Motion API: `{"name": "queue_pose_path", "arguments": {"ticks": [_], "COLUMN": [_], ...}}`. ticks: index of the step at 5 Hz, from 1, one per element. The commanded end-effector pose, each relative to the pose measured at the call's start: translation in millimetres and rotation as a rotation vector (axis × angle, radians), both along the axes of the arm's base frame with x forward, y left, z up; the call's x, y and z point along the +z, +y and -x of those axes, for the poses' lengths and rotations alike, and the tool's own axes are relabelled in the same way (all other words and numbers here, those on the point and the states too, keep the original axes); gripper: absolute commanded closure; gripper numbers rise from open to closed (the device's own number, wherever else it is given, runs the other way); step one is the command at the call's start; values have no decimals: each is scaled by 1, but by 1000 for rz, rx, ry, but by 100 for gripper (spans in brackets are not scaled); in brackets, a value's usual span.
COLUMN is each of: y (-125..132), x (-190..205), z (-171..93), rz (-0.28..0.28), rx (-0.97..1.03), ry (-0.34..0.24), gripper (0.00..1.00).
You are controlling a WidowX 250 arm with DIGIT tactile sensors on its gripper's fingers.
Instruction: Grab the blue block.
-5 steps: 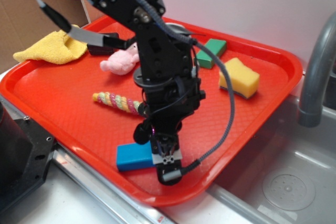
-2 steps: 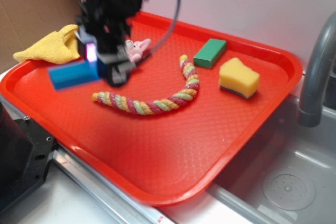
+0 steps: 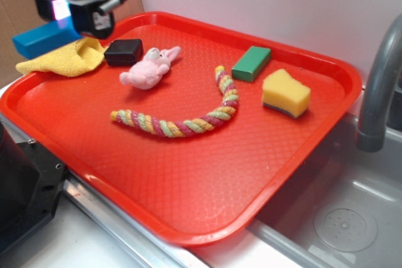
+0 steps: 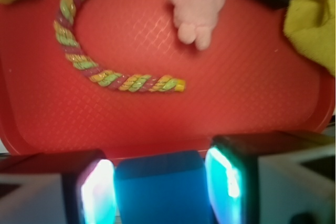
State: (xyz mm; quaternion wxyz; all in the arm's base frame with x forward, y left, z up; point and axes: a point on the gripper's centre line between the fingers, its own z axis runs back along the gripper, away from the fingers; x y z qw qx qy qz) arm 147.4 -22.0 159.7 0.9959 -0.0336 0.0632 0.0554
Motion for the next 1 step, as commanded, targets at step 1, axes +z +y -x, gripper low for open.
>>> {"name": "queue_pose_path", "arguments": {"ticks": [1], "y": [-10], "x": [27], "z": [11], "rz": [-19], "rx": [-42], "ry": [-58], "gripper": [100]}}
